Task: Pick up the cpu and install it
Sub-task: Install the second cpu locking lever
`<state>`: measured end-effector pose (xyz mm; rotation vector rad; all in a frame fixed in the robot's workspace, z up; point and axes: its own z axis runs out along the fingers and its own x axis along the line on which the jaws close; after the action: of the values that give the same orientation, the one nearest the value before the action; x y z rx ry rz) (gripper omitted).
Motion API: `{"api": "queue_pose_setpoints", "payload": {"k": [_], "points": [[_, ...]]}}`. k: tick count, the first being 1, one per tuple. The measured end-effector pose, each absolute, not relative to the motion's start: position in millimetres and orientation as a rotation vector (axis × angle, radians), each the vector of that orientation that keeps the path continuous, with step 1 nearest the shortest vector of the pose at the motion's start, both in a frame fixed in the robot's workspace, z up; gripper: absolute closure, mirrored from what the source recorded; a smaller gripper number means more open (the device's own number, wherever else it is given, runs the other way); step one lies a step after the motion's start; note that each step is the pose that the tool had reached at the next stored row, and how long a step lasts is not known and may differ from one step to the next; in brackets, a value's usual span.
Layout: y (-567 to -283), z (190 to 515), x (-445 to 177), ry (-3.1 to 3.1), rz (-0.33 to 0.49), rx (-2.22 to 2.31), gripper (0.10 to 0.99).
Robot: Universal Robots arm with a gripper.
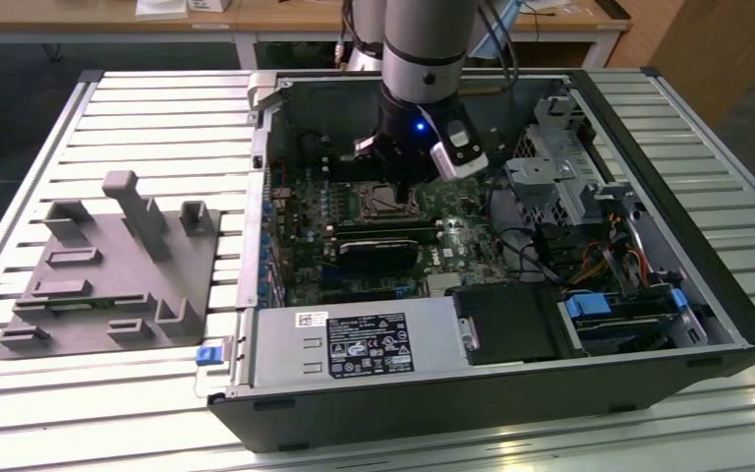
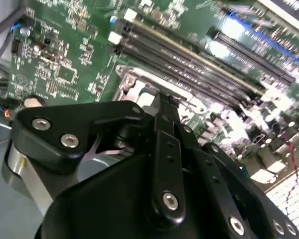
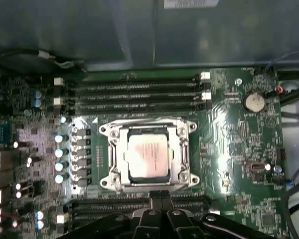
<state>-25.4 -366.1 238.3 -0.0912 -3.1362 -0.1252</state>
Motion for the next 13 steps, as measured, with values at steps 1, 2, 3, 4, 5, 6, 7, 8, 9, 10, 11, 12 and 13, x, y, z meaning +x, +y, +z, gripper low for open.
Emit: {"api": "queue_pose_setpoints", "payload": {"k": [1, 2, 3, 4, 5, 6, 7, 8, 9, 10, 11, 12, 13], "points": [[-367.5, 238.2, -26.7, -3.136, -0.125, -0.091, 0.980], [-368.5, 238.2, -28.7, -3.136, -0.125, -0.091, 0.980], [-369.2, 238.1, -31.3, -3.136, -0.125, -0.091, 0.980], [-369.7, 238.0, -33.8, -3.136, -0.125, -0.091, 0.980], [-370.1, 237.9, -36.1, -3.136, -0.125, -0.091, 0.980], [-370.6, 237.8, -38.0, -3.136, -0.125, -0.091, 0.980], [-370.9, 237.7, -39.8, -3.136, -0.125, -0.091, 0.980], [-371.2, 237.6, -41.4, -3.136, -0.125, -0.091, 0.980], [-371.3, 237.2, -42.9, -3.136, -0.125, -0.091, 0.980], [-371.3, 236.4, -43.9, -3.136, -0.126, -0.091, 0.980], [-371.4, 235.2, -44.4, -3.136, -0.125, -0.091, 0.980], [-371.4, 233.7, -44.6, -3.135, -0.125, -0.091, 0.980], [-371.4, 232.0, -44.7, -3.135, -0.125, -0.091, 0.980]]}}
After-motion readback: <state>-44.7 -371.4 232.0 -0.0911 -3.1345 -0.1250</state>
